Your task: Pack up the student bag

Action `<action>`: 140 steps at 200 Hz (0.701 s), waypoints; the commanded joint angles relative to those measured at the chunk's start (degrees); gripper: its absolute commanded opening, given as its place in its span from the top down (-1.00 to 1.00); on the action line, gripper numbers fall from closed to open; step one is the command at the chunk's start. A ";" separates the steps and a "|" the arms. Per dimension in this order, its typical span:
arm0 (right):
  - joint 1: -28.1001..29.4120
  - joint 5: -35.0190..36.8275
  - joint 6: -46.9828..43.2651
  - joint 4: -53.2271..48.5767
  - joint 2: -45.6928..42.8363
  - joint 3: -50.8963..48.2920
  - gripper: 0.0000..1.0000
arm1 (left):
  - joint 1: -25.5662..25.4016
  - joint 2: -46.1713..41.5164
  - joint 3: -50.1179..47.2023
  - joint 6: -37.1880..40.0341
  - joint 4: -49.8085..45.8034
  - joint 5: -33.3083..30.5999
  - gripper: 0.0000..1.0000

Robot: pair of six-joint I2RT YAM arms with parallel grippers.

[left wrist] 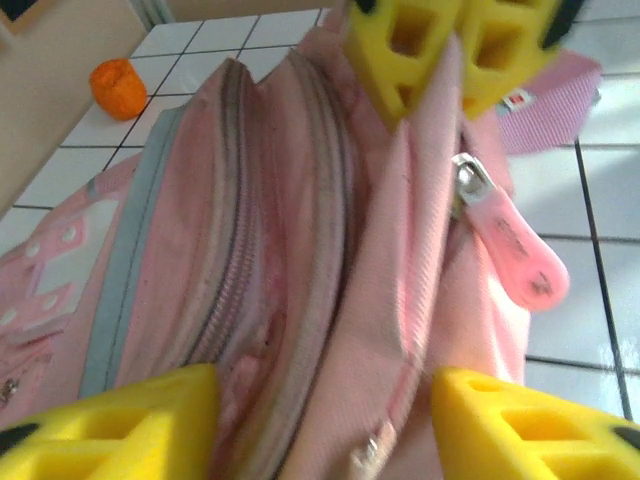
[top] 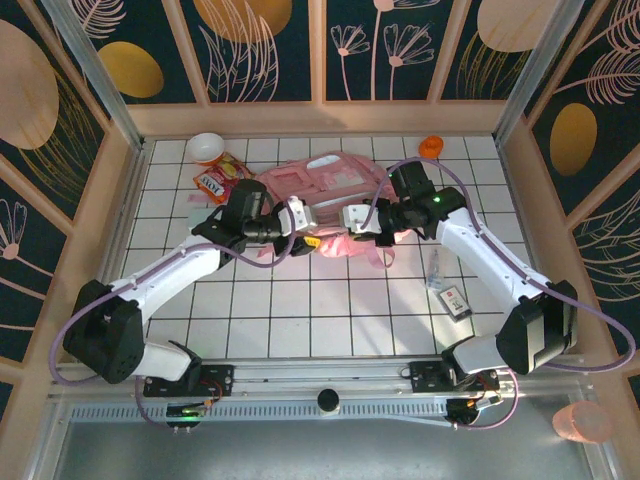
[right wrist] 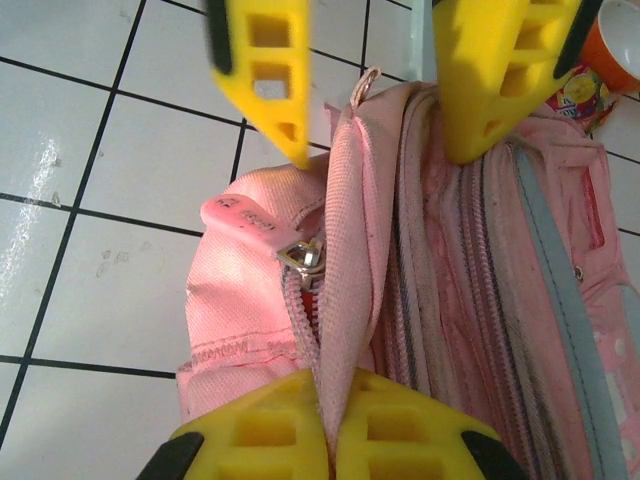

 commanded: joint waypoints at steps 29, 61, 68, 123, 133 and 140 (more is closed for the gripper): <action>-1.21 1.02 24.15 8.30 -3.97 1.25 0.43 | -0.22 -0.21 0.88 -8.38 7.70 1.40 1.00; -1.26 9.61 50.77 9.82 -7.62 -0.32 0.07 | -0.25 -1.56 -3.13 -18.26 14.22 -0.28 1.00; -1.19 11.71 57.00 9.61 -8.73 -0.55 0.02 | -0.36 -1.57 -3.63 -19.40 15.11 -0.23 1.00; 1.48 21.28 101.71 0.45 -14.72 0.12 0.20 | -0.33 -0.62 -1.68 -23.22 13.45 -1.53 1.00; 4.73 23.19 106.28 0.88 -16.09 -1.20 0.23 | -0.37 -0.25 -1.02 -23.77 12.97 -1.62 1.00; 8.27 25.71 109.29 1.55 -17.00 -2.04 0.24 | -0.37 -0.05 -0.69 -24.07 12.78 -1.59 1.00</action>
